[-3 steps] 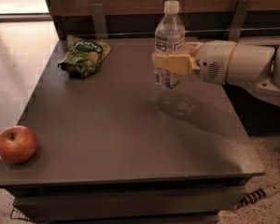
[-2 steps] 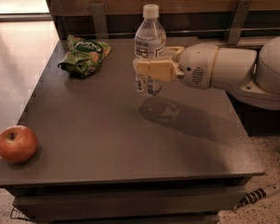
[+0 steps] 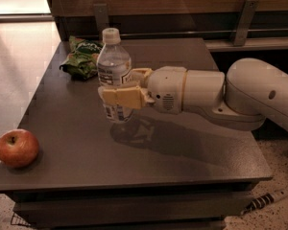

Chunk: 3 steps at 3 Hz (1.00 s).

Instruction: Move blue plastic bottle near apple

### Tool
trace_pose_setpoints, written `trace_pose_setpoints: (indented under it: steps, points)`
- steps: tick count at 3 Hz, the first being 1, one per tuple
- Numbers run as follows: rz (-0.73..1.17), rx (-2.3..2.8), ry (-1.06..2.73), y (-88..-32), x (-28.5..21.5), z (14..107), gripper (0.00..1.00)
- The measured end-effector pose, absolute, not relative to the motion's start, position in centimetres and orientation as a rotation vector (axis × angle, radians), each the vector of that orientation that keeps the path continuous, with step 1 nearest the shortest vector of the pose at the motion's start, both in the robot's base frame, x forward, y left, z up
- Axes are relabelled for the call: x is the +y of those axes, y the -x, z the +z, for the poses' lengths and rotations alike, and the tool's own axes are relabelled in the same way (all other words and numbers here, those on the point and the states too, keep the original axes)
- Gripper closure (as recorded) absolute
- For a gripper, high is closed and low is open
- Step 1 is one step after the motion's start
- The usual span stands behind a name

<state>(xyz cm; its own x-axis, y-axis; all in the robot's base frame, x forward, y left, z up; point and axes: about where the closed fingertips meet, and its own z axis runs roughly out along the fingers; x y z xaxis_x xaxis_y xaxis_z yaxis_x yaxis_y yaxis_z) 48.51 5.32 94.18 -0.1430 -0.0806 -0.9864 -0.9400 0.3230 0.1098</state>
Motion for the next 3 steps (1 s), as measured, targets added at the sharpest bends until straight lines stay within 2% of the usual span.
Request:
trace_pose_setpoints:
  steps: [1,3]
  points:
    - [1.009,1.516,0.980,-48.3,5.9,94.0,1.00]
    - [0.995,1.494,1.039,-45.9,11.0,92.1,1.00]
